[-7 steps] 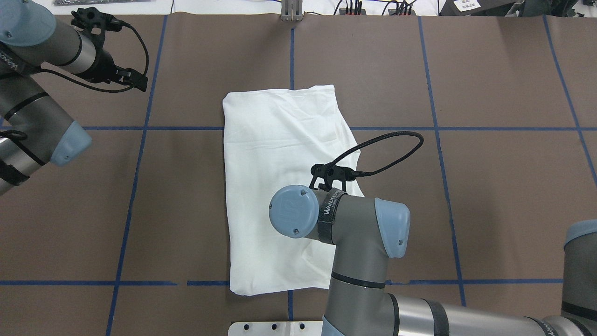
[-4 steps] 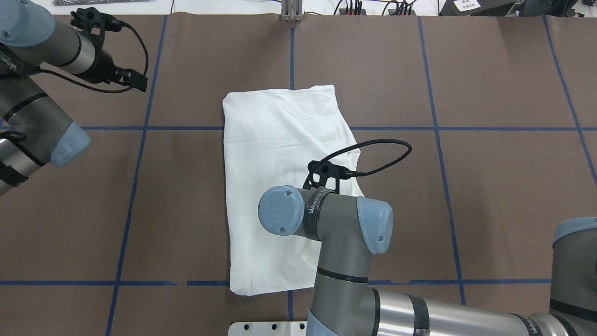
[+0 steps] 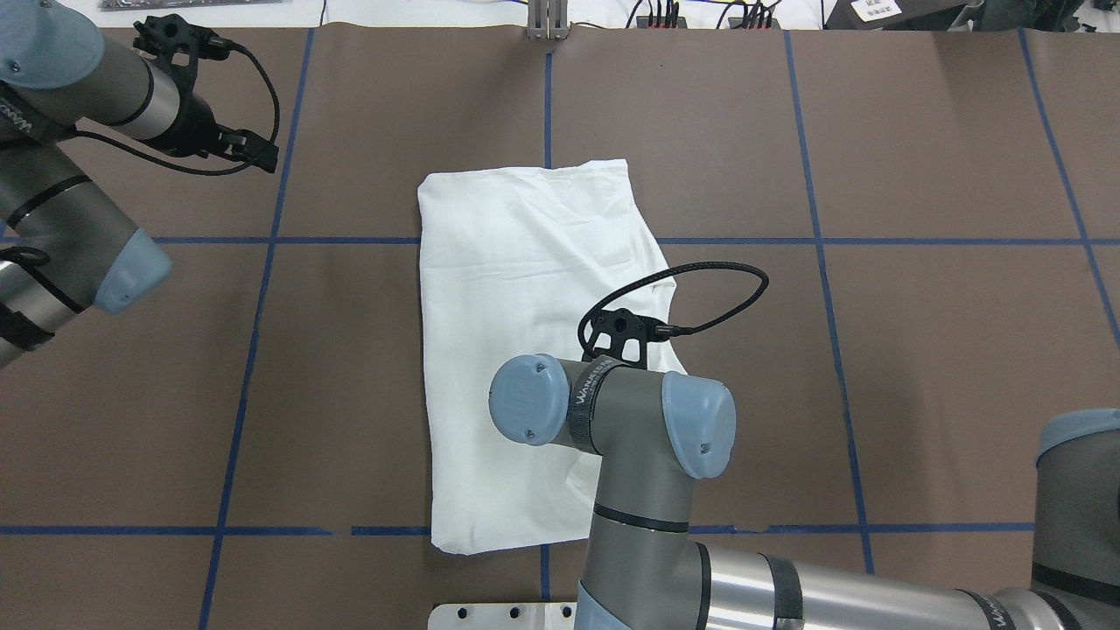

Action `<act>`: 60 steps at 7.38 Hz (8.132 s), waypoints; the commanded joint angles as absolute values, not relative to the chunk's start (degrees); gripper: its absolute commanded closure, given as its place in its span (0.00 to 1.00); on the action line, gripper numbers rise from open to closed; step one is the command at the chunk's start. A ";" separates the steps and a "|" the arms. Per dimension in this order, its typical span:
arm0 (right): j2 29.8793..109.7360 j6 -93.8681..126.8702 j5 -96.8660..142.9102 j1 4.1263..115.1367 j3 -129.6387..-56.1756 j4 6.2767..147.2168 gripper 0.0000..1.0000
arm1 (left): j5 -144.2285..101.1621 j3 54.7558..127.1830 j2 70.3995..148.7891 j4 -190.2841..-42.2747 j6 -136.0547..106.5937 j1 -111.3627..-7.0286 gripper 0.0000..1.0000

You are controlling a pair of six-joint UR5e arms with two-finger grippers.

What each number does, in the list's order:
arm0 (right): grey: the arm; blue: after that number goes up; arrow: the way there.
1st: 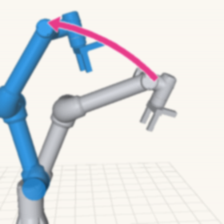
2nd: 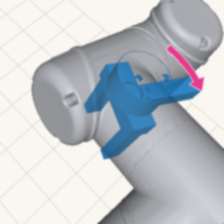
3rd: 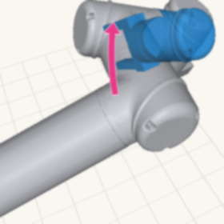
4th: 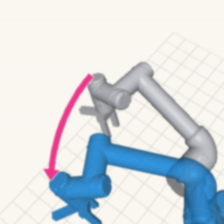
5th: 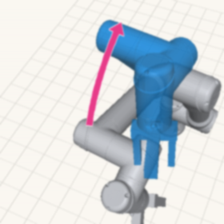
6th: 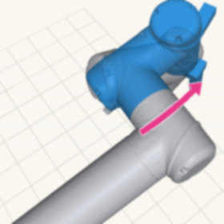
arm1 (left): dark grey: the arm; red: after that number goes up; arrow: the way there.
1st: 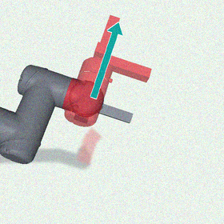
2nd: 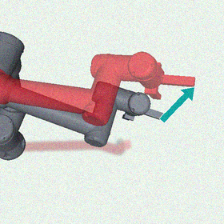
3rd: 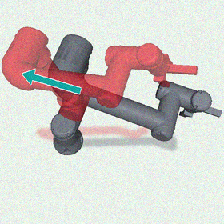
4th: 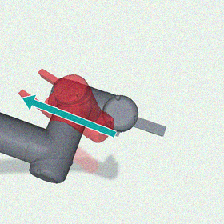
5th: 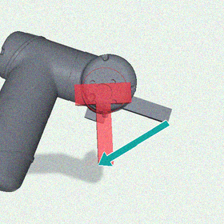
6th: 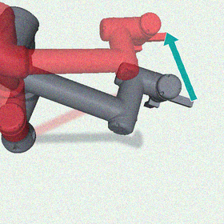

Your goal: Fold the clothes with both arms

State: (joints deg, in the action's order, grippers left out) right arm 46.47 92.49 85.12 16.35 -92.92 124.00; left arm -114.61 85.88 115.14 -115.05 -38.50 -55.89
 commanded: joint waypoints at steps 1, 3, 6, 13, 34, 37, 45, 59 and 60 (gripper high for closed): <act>48.94 86.43 85.17 14.69 -97.26 129.61 0.00 | -114.52 85.87 115.14 -115.05 -38.50 -55.81 0.00; 56.04 76.34 85.08 14.50 -108.58 135.15 0.00 | -114.52 85.87 115.14 -115.05 -38.58 -55.29 0.00; 59.33 72.79 83.58 14.06 -110.47 134.74 0.00 | -114.61 85.96 115.14 -115.05 -38.67 -55.20 0.00; 68.71 69.43 91.58 21.44 -121.55 104.73 0.00 | -115.93 107.89 102.78 -114.61 -61.13 -42.05 0.00; 69.87 73.82 91.49 21.80 -121.03 101.60 0.00 | -100.11 108.90 108.72 -114.35 -94.83 -11.42 1.00; 69.08 98.62 91.32 15.15 -120.07 101.43 0.02 | -100.11 108.90 108.81 -114.26 -94.75 -11.51 1.00; 68.82 132.18 90.62 6.24 -112.06 91.85 0.16 | -100.02 109.34 108.81 -114.26 -94.83 -11.60 1.00; 68.56 134.56 87.45 4.32 -129.67 105.42 1.00 | -103.89 129.33 108.11 -96.98 -91.23 -12.13 1.00; 66.64 134.56 88.23 4.13 -134.08 111.30 1.00 | -105.28 134.42 108.37 -92.07 -91.23 -12.22 1.00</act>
State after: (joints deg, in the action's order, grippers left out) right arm 68.15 134.56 87.64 4.98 -128.22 104.62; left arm -103.93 128.36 108.20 -97.76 -91.31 -12.15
